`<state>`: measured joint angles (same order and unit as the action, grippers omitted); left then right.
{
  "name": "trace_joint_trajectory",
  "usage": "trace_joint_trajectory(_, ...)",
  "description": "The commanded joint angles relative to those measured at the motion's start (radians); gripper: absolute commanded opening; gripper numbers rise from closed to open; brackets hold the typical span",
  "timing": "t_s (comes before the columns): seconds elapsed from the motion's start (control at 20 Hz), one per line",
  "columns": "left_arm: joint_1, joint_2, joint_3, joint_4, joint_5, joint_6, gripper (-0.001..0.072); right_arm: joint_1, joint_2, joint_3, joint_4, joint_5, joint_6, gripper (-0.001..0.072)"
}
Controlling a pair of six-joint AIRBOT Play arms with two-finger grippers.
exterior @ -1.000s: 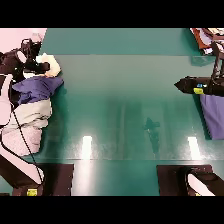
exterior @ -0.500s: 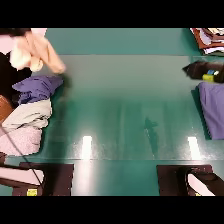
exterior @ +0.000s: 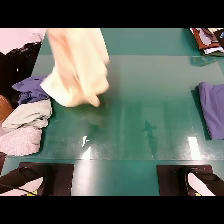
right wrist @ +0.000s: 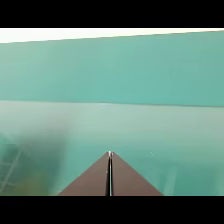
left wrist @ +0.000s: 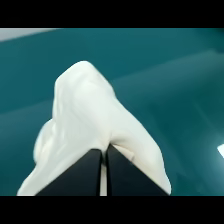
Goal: Fold the shirts.
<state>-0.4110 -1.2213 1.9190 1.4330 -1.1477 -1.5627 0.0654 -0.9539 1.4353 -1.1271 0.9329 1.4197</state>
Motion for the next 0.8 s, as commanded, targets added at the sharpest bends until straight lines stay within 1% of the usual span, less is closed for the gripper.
trace_joint_trajectory(0.0, -0.242, -0.021, -0.202, -0.015, -0.040, -0.039, 0.0023, -0.005, 0.002, 0.018, 0.000, 0.063, 0.000, 0.0022)
trace_joint_trajectory(0.1, -0.341, -0.064, -0.346, -0.072, -0.018, -0.038, 0.0024, -0.005, 0.002, 0.018, 0.000, 0.095, 0.000, 0.0022)
trace_joint_trajectory(0.15, -0.373, -0.088, -0.409, -0.112, 0.004, -0.035, 0.0037, -0.005, 0.002, 0.018, 0.000, 0.105, 0.000, 0.0022)
trace_joint_trajectory(0.25, -0.396, -0.128, -0.492, -0.135, 0.058, -0.035, 0.0511, -0.005, 0.002, 0.018, 0.000, 0.119, 0.000, 0.0021)
trace_joint_trajectory(0.3, -0.388, -0.143, -0.501, -0.111, 0.060, -0.036, 0.0515, -0.005, 0.002, 0.018, 0.000, 0.129, 0.000, 0.0022)
trace_joint_trajectory(0.4, -0.323, -0.139, -0.497, -0.079, 0.042, -0.037, 0.0515, -0.005, 0.002, 0.018, 0.001, 0.150, 0.000, 0.0022)
trace_joint_trajectory(0.6, -0.043, -0.071, -0.489, -0.079, -0.097, -0.039, 0.0515, -0.005, 0.002, 0.018, 0.001, 0.152, 0.000, 0.0022)
trace_joint_trajectory(0.75, 0.164, -0.033, -0.539, -0.080, -0.151, -0.038, 0.0515, -0.005, 0.002, 0.018, 0.000, 0.148, 0.000, 0.0022)
